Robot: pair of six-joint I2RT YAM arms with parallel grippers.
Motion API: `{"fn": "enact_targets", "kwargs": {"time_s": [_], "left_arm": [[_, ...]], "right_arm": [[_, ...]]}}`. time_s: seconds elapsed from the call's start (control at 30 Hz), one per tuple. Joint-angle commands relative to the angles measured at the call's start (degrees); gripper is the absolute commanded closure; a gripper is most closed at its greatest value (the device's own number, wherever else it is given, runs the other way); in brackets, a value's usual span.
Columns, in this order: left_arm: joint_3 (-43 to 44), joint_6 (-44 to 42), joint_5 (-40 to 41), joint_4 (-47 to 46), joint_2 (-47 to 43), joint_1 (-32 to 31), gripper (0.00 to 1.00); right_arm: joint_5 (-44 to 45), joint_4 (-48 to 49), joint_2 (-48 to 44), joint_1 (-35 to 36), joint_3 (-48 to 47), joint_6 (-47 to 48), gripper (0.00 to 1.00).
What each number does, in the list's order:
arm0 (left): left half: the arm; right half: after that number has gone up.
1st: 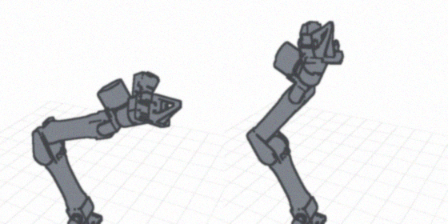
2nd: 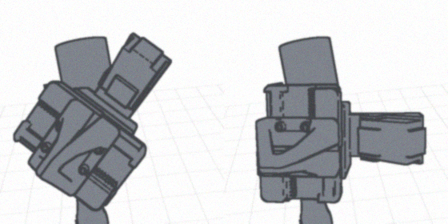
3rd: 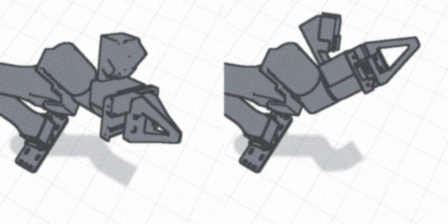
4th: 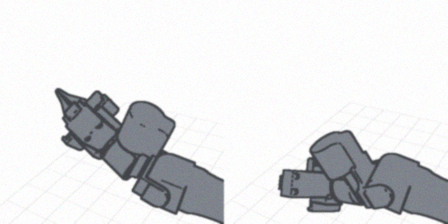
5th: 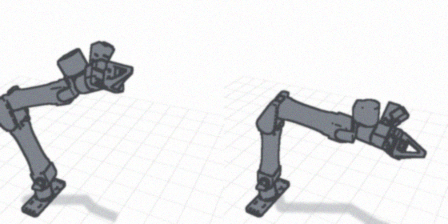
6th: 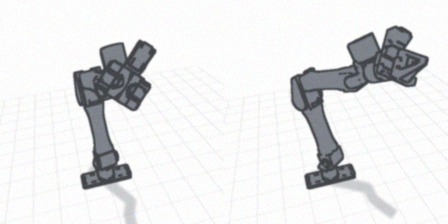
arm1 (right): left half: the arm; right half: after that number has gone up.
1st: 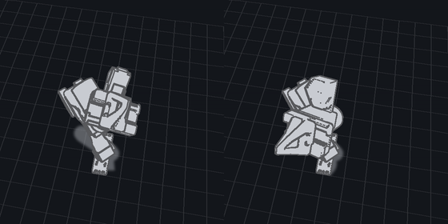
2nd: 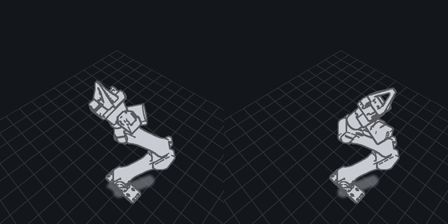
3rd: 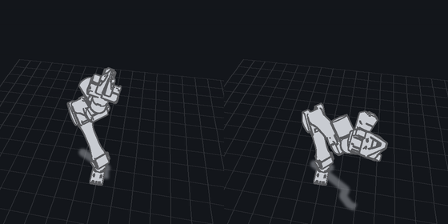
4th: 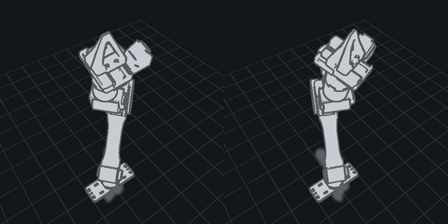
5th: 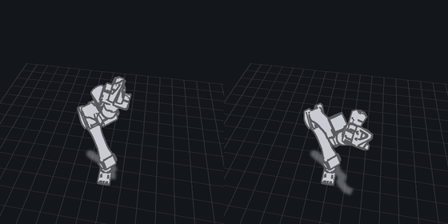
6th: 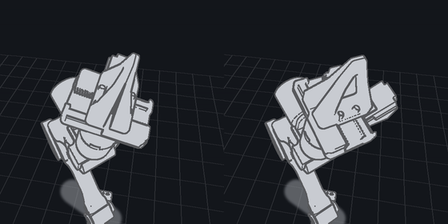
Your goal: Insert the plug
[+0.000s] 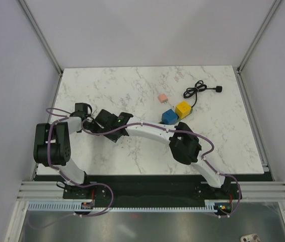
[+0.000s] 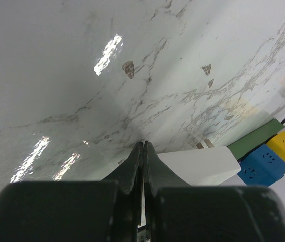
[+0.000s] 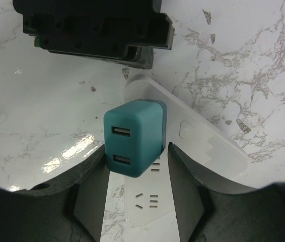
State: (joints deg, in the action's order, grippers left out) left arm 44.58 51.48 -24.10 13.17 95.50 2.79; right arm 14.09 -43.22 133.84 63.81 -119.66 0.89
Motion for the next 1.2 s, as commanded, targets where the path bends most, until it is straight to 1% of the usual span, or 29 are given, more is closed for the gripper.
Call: {"fn": "enact_targets", "kwargs": {"time_s": [0.0, 0.2, 0.3, 0.37, 0.43, 0.5, 0.6, 0.63, 0.7, 0.73, 0.77, 0.8, 0.93, 0.97, 1.07, 1.17], "left_arm": [[-0.72, -1.21, -0.25, -0.25, -1.99, -0.15, 0.98], [-0.81, -1.12, -0.33, -0.34, -2.43, -0.15, 0.98], [-0.9, -1.03, -0.42, -0.34, -2.43, -0.15, 0.98], [-0.9, -1.03, -0.34, -0.34, -2.6, -0.24, 0.98], [-0.98, -1.04, -0.34, -0.34, -2.69, -0.24, 0.98], [-0.98, -1.12, -0.25, -0.34, -3.13, -0.24, 0.98], [-0.9, -1.03, -0.25, -0.25, -3.57, -0.24, 0.98], [-0.81, -1.12, -0.25, -0.25, -3.57, -0.15, 0.98], [-0.72, -1.12, -0.34, -0.16, -3.75, -0.24, 0.98], [-0.55, -1.04, -0.42, -0.16, -3.75, -0.24, 0.98], [-0.46, -1.03, -0.6, -0.07, -3.75, -0.15, 0.98], [-0.46, -1.12, -0.6, 0.01, -3.83, -0.15, 0.98], [0.24, -1.56, -0.34, 0.72, -4.1, -0.15, 0.98], [0.25, -1.65, -0.08, 0.89, -4.1, -0.24, 0.98], [0.51, -1.74, -0.07, 1.16, -3.75, -0.24, 0.98], [0.6, -1.83, 0.1, 1.16, -3.57, -0.15, 0.98]], "right_arm": [[1.12, 2.0, -4.03, 0.79, -1.19, 0.79, 0.44], [2.17, 3.14, -4.47, 1.58, -1.28, 1.05, 0.45], [3.84, 3.85, -4.73, 1.93, -1.02, 1.22, 0.49], [5.24, 4.02, -4.64, 1.93, -0.84, 1.57, 0.57], [6.21, 4.02, -4.55, 2.02, -0.49, 1.84, 0.63], [7.18, 4.11, -4.38, 1.93, -0.05, 2.1, 0.64], [7.27, 4.11, -4.47, 1.93, 0.39, 2.28, 0.72], [7.53, 4.11, -4.38, 1.93, 0.39, 2.37, 0.79], [7.54, 4.02, -4.2, 1.93, 0.65, 2.63, 0.84], [7.36, 3.94, -4.12, 1.93, 0.74, 2.8, 0.9], [7.45, 3.76, -3.94, 2.02, 1.17, 2.98, 0.93], [7.36, 3.67, -3.94, 2.02, 1.53, 3.24, 1.0], [8.15, 5.16, -5.51, 1.93, 6.44, 3.77, 1.0], [8.58, 6.47, -5.87, 1.93, 8.89, 3.6, 1.0], [8.94, 7.45, -6.14, 1.67, 11.02, 2.99, 1.0], [8.94, 7.71, -6.05, 1.06, 11.2, 1.93, 1.0]]}}
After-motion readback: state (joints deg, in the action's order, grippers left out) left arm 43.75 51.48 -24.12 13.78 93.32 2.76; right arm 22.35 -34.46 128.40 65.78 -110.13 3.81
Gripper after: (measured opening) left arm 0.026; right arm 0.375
